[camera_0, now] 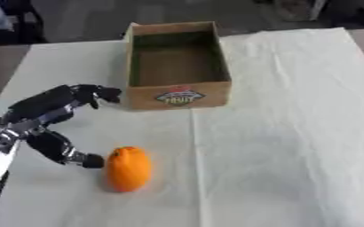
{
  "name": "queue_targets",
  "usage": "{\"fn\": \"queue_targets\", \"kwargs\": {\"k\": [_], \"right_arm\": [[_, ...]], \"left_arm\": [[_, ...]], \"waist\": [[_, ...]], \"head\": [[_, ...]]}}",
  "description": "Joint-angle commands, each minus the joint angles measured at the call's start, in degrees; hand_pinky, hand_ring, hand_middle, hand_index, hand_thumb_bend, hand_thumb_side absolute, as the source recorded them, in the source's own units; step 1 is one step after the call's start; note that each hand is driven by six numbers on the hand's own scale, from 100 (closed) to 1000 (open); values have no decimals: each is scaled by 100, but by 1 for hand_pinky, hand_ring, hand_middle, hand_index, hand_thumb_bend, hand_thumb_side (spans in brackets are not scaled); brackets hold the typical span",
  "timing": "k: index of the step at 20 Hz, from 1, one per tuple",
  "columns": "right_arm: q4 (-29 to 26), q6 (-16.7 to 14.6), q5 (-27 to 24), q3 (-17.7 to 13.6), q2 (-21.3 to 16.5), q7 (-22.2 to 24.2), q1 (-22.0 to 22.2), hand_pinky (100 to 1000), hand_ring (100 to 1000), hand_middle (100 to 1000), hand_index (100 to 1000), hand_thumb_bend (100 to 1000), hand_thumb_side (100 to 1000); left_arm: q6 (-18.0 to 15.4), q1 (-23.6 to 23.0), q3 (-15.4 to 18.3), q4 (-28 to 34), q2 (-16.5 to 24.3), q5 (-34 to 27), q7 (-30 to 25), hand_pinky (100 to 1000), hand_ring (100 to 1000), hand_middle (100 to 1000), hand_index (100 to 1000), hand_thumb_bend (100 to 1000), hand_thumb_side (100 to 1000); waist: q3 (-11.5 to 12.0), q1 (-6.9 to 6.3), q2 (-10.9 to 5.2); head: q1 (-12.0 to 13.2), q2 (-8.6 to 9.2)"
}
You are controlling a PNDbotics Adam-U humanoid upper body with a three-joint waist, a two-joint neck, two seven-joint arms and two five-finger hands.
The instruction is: Pick up objects on the table and place them in the box.
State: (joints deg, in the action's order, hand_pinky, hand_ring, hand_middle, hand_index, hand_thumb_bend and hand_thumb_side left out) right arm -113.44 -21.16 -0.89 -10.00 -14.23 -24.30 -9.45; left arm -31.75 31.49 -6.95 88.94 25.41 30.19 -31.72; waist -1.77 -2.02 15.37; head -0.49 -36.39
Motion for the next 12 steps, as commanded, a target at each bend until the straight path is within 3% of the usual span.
{"fn": "queue_targets", "kwargs": {"k": [1, 12], "right_arm": [[-115, -10, 37, -60, -166, -34, 0, 860, 987, 557, 752, 100, 861], [-115, 11, 31, -69, -178, -58, 17, 860, 989, 557, 752, 100, 862]], "left_arm": [[-2022, 11, -36, -31, -29, 157, -2025, 649, 804, 775, 979, 760, 726], [-2022, -104, -219, -443, -239, 698, -2025, 646, 798, 773, 974, 764, 704]], "waist": [[10, 4, -125], [1, -12, -168]], "head": [[-19, -62], [-13, -59]]}}
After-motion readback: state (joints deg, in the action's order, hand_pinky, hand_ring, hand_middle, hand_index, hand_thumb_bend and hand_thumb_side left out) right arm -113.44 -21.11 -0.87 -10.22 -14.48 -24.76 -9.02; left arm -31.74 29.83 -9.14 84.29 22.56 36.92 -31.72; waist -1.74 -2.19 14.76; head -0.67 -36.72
